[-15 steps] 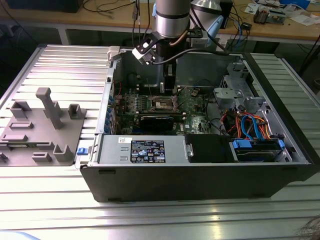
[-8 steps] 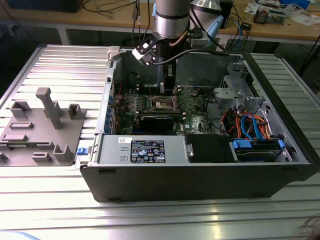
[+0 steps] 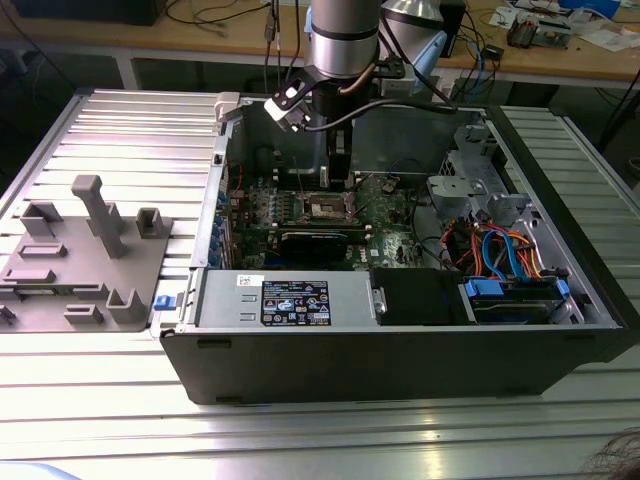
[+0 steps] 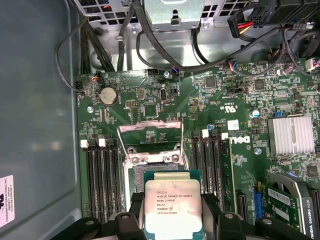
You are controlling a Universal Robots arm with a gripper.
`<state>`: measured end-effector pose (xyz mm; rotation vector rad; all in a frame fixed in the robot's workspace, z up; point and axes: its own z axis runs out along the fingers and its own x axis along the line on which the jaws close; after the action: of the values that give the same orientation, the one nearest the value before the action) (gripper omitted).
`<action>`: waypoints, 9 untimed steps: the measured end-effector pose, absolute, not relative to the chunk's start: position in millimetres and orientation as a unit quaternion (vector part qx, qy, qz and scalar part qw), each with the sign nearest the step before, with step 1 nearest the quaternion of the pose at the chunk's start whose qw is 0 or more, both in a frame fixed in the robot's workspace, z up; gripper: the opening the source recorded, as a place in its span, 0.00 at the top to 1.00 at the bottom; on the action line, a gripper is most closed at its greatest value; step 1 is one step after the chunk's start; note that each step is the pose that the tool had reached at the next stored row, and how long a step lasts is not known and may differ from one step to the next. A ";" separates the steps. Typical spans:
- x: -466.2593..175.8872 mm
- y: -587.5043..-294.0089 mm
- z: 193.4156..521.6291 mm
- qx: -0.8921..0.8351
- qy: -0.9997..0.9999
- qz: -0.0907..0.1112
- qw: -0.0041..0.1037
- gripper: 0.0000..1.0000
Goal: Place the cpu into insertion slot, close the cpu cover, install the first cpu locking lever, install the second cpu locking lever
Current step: 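Place the cpu into insertion slot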
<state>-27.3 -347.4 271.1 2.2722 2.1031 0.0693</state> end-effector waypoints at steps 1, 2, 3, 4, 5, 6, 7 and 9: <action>-27.3 -347.4 270.9 0.734 0.679 0.022 0.022 0.46; -27.3 -347.4 270.7 0.734 0.679 0.022 0.022 0.46; -27.3 -347.4 270.5 0.734 0.679 0.022 0.022 0.46; -27.3 -347.4 270.3 0.734 0.679 0.022 0.022 0.46; -27.3 -347.4 270.0 0.734 0.679 0.022 0.022 0.46; -27.3 -347.4 269.9 0.734 0.679 0.022 0.022 0.46; -27.3 -347.4 269.7 0.734 0.679 0.022 0.022 0.46; -27.3 -347.4 269.3 0.734 0.679 0.022 0.022 0.46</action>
<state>-27.3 -347.4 269.3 2.2722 2.1030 0.0693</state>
